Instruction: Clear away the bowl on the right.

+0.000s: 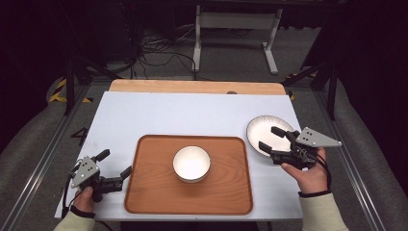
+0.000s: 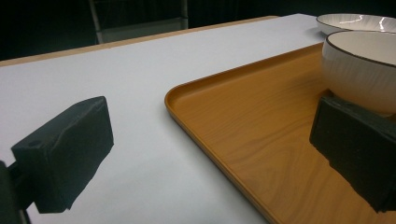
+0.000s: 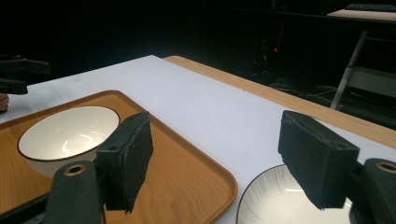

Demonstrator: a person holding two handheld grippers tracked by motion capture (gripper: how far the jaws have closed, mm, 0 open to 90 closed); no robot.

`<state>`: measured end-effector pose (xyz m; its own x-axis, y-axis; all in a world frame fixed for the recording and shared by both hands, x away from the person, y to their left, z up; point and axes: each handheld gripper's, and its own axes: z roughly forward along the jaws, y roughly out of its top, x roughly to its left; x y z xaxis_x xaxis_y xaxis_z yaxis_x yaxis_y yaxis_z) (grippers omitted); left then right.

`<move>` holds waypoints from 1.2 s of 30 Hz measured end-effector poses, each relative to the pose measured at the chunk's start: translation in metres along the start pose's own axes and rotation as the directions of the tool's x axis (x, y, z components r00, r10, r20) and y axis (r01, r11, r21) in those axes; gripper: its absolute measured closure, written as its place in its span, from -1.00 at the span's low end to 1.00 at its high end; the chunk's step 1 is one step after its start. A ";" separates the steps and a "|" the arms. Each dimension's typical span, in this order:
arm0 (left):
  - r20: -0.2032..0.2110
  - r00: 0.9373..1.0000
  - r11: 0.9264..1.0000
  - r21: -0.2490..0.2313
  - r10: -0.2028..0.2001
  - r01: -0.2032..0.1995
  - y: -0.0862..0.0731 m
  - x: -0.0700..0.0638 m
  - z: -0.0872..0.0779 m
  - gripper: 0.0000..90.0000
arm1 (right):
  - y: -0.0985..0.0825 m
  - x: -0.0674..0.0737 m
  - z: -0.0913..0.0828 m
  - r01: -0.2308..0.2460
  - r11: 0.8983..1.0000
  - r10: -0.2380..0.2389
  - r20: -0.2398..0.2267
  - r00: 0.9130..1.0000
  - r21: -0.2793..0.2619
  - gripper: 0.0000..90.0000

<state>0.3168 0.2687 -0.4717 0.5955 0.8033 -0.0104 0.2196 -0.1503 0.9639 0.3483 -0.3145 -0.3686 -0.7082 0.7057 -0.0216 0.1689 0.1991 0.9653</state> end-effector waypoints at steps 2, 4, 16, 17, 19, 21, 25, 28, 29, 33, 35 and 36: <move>0.001 1.000 1.000 0.000 0.000 0.000 0.000 0.000 0.000 -0.99 | -0.005 -0.002 0.001 -0.002 1.000 0.002 -0.002 1.000 -0.008 -0.41; 0.002 1.000 1.000 0.001 0.000 0.000 0.000 0.000 0.000 -0.99 | -0.011 -0.003 0.001 0.000 1.000 0.000 0.004 1.000 -0.025 -0.41; 0.010 1.000 1.000 -0.008 0.004 -0.004 0.000 0.000 -0.001 -0.99 | -0.040 -0.007 0.005 -0.033 0.997 0.034 0.006 0.999 -0.073 -0.42; 0.010 1.000 1.000 -0.008 0.004 -0.004 0.000 0.000 -0.001 -0.99 | -0.042 -0.008 0.005 -0.033 0.997 0.034 0.002 0.999 -0.072 -0.42; 0.013 1.000 1.000 -0.009 0.005 -0.005 0.000 0.000 -0.001 -0.99 | -0.044 -0.007 0.005 -0.034 0.997 0.035 0.006 0.999 -0.072 -0.42; 0.015 1.000 1.000 -0.012 0.004 -0.003 -0.001 0.000 -0.001 -0.99 | -0.048 -0.007 0.006 -0.034 0.997 0.035 0.005 0.999 -0.071 -0.42; 0.016 1.000 1.000 -0.012 0.005 -0.005 -0.001 0.000 -0.001 -0.99 | -0.051 -0.006 0.006 -0.028 0.997 0.028 0.005 1.000 -0.072 -0.42; 0.016 1.000 1.000 -0.012 0.005 -0.005 -0.001 0.000 -0.001 -0.99 | -0.056 -0.004 0.009 -0.026 0.998 0.026 -0.007 1.000 -0.065 -0.42; 0.015 1.000 1.000 -0.011 0.006 -0.005 -0.001 0.000 -0.001 -0.99 | -0.058 -0.004 0.009 -0.035 0.998 0.034 -0.013 0.999 -0.060 -0.42; 0.013 1.000 1.000 -0.008 0.012 -0.012 -0.001 -0.001 -0.001 -0.99 | -0.063 -0.002 0.011 -0.038 0.998 0.038 -0.018 0.999 -0.046 -0.42; 0.015 1.000 1.000 -0.008 0.012 -0.012 0.000 0.000 -0.001 -0.99 | -0.066 -0.001 0.011 -0.041 0.998 0.040 -0.020 0.999 -0.048 -0.42; 0.015 1.000 1.000 -0.008 0.011 -0.011 -0.001 0.000 -0.001 -0.99 | -0.067 -0.001 0.011 -0.043 0.998 0.042 -0.022 0.999 -0.050 -0.42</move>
<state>0.3155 0.2691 -0.4718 0.6090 0.7931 -0.0036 0.2069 -0.1545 0.9661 0.3456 -0.3208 -0.4360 -0.7153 0.6984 0.0242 0.1644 0.1345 0.9772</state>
